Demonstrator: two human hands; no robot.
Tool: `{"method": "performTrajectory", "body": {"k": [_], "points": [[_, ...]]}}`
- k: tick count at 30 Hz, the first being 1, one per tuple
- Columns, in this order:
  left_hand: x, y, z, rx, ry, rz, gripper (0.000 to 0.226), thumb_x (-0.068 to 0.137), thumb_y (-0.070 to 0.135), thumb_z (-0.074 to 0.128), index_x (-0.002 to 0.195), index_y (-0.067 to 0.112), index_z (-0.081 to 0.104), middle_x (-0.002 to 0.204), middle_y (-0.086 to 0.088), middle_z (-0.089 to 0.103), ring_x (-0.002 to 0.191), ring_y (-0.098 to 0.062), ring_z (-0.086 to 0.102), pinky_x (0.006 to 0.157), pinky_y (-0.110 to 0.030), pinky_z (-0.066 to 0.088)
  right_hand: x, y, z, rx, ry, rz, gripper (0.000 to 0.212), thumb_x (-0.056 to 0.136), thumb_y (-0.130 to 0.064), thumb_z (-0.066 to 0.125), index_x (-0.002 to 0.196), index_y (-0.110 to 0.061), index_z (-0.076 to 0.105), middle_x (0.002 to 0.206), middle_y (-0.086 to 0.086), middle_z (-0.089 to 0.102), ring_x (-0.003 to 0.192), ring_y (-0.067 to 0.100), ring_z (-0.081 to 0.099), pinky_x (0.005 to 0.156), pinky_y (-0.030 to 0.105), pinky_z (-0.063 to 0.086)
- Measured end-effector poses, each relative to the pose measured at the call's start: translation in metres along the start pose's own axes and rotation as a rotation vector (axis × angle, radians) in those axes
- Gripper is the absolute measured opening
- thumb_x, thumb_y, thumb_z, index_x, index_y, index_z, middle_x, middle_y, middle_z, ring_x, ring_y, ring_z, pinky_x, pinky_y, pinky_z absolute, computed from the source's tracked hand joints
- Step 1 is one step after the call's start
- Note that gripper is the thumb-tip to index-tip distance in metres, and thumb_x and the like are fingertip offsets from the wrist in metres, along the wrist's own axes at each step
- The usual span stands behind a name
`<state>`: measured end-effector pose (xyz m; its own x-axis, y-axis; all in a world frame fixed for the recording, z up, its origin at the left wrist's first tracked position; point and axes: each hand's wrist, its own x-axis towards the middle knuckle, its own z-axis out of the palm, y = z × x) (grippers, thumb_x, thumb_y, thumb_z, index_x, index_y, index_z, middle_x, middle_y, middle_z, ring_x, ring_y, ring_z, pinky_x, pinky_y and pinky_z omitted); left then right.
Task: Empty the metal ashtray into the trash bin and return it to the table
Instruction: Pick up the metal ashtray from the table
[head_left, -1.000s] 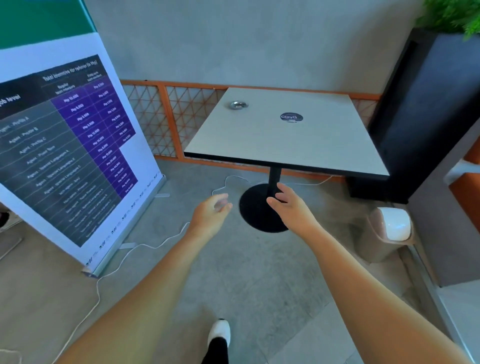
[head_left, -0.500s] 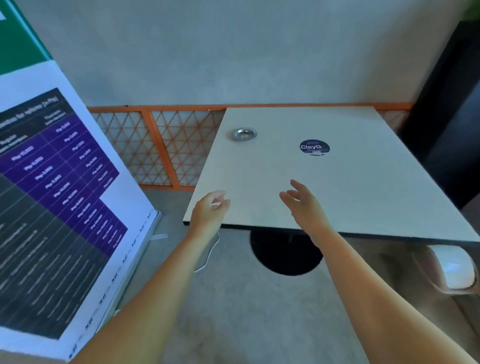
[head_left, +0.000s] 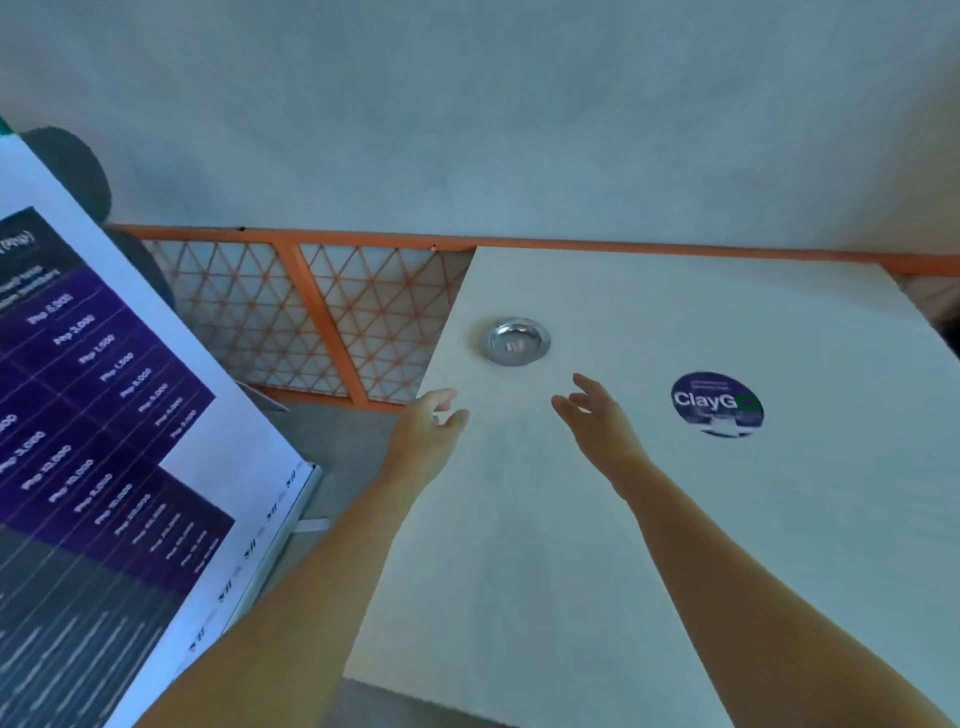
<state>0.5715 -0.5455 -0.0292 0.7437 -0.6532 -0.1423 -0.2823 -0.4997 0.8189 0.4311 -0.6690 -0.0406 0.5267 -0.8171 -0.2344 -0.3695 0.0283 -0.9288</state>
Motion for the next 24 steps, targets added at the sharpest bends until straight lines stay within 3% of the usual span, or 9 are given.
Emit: {"method": "performTrajectory", "body": {"k": [7,12,20,24], "points": [[0.099,0.018,0.035,0.047,-0.082,-0.022,0.042,0.088,0.022,0.052,0.129,0.011,0.049,0.136,-0.009,0.053,0.121,-0.023,0.05,0.1,-0.032,0.038,0.092,-0.003,0.006,-0.052,-0.012,0.046,0.055,0.09,-0.031,0.052,0.139,-0.018,0.031,0.14,0.012,0.045,0.127,0.024,0.045,0.098,0.031,0.037],[0.159,0.022,0.051,0.066,-0.119,-0.032,0.042,0.088,0.023,0.053,0.128,0.01,0.049,0.136,-0.01,0.053,0.123,-0.023,0.049,0.088,-0.024,0.035,0.139,-0.001,0.013,-0.071,-0.02,0.085,0.057,0.09,-0.031,0.052,0.14,-0.016,0.03,0.141,0.013,0.044,0.126,0.025,0.045,0.104,0.038,0.038],[0.229,0.007,0.062,0.125,-0.17,-0.083,0.045,0.088,0.019,0.052,0.131,0.007,0.045,0.139,-0.012,0.05,0.127,-0.024,0.046,0.097,-0.028,0.037,0.2,0.01,0.036,-0.101,-0.003,0.178,0.056,0.09,-0.03,0.051,0.14,-0.015,0.029,0.142,0.013,0.041,0.127,0.028,0.042,0.101,0.037,0.037],[0.251,-0.004,0.073,0.147,-0.209,-0.105,0.045,0.088,0.02,0.05,0.13,0.005,0.045,0.136,-0.014,0.051,0.123,-0.028,0.047,0.088,-0.03,0.038,0.217,0.015,0.044,-0.125,0.035,0.216,0.057,0.089,-0.028,0.053,0.14,-0.014,0.029,0.142,0.012,0.04,0.124,0.028,0.046,0.1,0.037,0.04]]}}
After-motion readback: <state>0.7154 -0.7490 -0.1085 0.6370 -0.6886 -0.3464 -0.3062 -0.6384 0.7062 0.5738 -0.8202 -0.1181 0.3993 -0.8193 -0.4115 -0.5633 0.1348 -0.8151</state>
